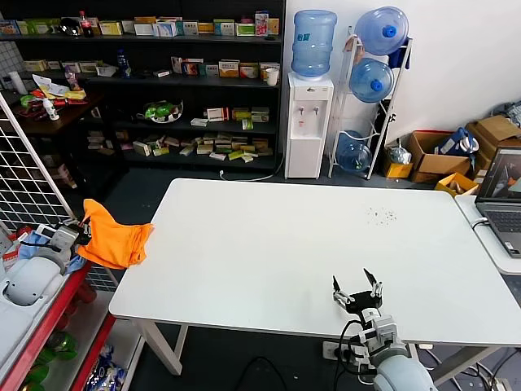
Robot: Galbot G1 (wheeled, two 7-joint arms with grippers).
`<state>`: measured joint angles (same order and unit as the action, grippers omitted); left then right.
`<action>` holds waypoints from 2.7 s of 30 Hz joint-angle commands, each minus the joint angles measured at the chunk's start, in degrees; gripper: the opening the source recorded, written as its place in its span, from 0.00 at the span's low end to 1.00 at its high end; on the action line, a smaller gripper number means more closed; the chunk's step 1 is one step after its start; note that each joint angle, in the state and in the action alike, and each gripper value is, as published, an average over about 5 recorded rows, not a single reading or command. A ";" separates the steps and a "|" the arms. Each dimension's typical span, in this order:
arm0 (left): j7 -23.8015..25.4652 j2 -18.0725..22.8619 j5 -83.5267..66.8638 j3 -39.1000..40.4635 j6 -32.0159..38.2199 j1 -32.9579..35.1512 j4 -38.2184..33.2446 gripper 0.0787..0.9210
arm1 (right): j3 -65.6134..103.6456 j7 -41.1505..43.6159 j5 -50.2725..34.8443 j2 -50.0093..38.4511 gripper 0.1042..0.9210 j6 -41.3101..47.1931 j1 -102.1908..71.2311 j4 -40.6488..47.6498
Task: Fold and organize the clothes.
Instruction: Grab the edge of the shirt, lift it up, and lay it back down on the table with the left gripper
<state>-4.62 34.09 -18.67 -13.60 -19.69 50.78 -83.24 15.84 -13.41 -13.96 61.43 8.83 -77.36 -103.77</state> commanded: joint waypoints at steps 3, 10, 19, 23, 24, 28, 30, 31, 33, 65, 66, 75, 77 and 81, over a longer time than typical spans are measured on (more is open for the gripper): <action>-0.02 2.96 8.01 3.53 1.01 -2.04 -0.29 0.07 | 0.37 0.01 0.67 0.19 0.88 -0.39 -1.47 -0.76; 0.62 0.06 11.51 4.83 3.28 -5.78 3.50 0.07 | 0.56 -0.06 0.67 0.20 0.88 -0.39 -1.78 -1.53; 1.00 -2.49 14.17 5.81 5.28 -8.31 5.86 0.07 | 0.60 -0.11 0.66 0.17 0.88 -0.42 -2.19 -2.01; 0.75 -2.23 14.15 6.00 4.76 -7.71 4.16 0.07 | 0.63 -0.09 0.66 0.05 0.88 -0.74 -2.52 -1.96; 0.62 -2.03 13.60 6.05 4.35 -7.34 3.36 0.07 | 0.65 -0.09 0.66 0.02 0.88 -0.79 -2.58 -1.99; -0.35 0.07 9.77 6.36 1.98 -5.17 -0.75 0.07 | 0.79 -0.11 0.63 -0.22 0.88 -0.85 -2.85 -2.27; -0.83 1.84 8.89 6.92 1.25 -3.89 -2.63 0.07 | 0.87 -0.13 0.64 -0.31 0.88 -0.80 -2.98 -2.46; -1.08 2.77 8.64 7.47 1.05 -3.35 -3.42 0.07 | 0.88 -0.14 0.64 -0.32 0.88 -0.75 -2.99 -2.52; -1.70 4.71 7.96 8.93 0.73 -2.53 -4.71 0.07 | 0.86 -0.17 0.69 -0.20 0.88 -0.55 -2.95 -2.60; -16.12 48.74 -6.65 26.10 -1.58 -2.88 -4.38 0.07 | 6.96 1.14 0.15 -2.83 0.88 -2.04 -6.59 -2.86; -16.27 50.60 -6.00 25.95 -0.96 -2.91 -3.29 0.07 | 7.27 1.20 0.11 -2.85 0.88 -2.13 -6.88 -2.97; -18.17 60.91 -3.98 21.49 9.44 -3.16 6.66 0.07 | 8.89 1.16 -0.73 -2.96 0.88 -1.86 -7.76 -2.95; -17.67 60.91 -5.02 20.32 13.65 -3.22 8.18 0.07 | 8.81 1.13 -0.90 -2.92 0.88 -1.66 -7.68 -2.85; -14.08 60.91 -8.52 20.25 20.84 -2.37 6.81 0.11 | 8.68 1.33 -1.18 -2.92 0.88 -1.45 -7.26 -2.69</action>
<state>-21.26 84.84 -23.96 8.61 -14.31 47.63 -82.10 23.59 -12.24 -14.71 58.67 7.25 -84.32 -106.55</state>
